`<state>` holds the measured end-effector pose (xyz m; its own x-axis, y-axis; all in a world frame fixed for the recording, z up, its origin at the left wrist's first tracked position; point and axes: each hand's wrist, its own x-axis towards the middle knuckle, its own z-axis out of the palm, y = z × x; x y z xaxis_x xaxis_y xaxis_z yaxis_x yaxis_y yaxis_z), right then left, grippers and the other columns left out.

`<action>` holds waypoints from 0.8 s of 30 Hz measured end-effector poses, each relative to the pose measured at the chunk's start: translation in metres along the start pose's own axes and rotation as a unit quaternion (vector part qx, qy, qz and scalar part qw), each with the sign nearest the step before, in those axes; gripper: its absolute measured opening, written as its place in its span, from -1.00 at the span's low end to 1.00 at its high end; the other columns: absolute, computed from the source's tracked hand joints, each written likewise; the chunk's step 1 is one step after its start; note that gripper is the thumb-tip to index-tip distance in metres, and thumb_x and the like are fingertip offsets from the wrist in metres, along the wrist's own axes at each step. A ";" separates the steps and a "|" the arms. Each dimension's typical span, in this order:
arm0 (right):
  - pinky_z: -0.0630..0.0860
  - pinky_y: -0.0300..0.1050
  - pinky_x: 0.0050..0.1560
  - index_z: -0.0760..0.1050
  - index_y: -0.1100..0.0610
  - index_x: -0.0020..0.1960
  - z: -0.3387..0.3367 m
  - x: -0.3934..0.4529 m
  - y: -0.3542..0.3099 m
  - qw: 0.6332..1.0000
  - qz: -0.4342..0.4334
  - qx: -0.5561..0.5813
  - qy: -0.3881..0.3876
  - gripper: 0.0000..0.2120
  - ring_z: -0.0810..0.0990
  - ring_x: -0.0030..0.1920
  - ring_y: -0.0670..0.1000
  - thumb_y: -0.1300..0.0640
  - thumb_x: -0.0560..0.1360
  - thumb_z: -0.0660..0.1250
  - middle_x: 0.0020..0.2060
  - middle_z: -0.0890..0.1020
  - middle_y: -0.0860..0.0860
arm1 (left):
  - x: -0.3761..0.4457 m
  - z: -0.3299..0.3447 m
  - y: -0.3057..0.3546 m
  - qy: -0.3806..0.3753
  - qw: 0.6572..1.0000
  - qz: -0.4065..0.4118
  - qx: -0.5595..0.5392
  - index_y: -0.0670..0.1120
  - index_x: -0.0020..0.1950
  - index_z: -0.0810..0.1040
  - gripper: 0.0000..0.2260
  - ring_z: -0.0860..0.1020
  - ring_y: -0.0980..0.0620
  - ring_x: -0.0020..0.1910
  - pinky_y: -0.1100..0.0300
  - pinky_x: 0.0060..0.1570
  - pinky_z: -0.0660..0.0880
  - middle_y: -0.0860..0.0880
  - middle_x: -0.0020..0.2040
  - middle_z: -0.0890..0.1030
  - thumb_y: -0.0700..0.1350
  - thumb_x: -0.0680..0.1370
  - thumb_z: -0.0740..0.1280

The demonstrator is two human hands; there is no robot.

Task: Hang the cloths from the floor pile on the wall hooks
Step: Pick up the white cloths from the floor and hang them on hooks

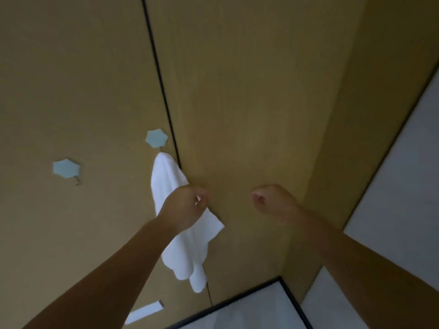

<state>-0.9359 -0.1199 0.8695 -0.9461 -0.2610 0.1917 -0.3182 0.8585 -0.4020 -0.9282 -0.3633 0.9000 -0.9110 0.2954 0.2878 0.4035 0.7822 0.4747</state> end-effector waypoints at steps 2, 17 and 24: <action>0.47 0.03 -0.20 0.54 0.26 -0.23 -0.003 -0.036 0.005 0.997 0.075 0.016 0.012 -0.81 0.54 -0.27 0.15 0.21 0.48 0.22 -0.32 0.59 0.16 | -0.001 0.017 0.000 -0.044 0.998 0.039 -0.006 -0.07 -0.09 0.64 -0.87 0.56 0.09 -0.23 0.16 -0.12 0.51 0.05 -0.19 0.64 -0.19 0.53 0.29; 0.50 -0.09 0.11 0.49 0.05 0.28 0.056 -0.390 -0.114 0.790 0.585 -0.031 0.180 -0.61 0.57 0.10 0.04 -0.02 0.49 0.35 0.16 0.58 0.03 | -0.108 0.135 0.046 -0.346 0.903 0.236 -0.102 -0.05 0.34 0.45 -0.66 0.47 0.07 0.23 0.23 0.16 0.38 0.03 0.27 0.52 -0.04 0.58 0.26; 0.47 -0.06 0.06 0.58 0.20 0.12 0.094 -0.521 -0.221 0.629 0.738 0.017 0.245 -0.77 0.58 0.06 0.11 0.16 0.49 0.36 0.03 0.63 0.10 | -0.203 0.172 0.103 -0.439 0.834 0.312 -0.118 -0.10 0.32 0.46 -0.67 0.47 0.02 0.20 0.19 0.14 0.41 -0.01 0.26 0.51 -0.09 0.57 0.28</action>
<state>-0.3780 -0.2151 0.7744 -0.0830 0.9831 -0.1634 0.8753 -0.0065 -0.4835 -0.7166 -0.2481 0.7477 -0.1869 0.9736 -0.1310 0.7341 0.2271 0.6400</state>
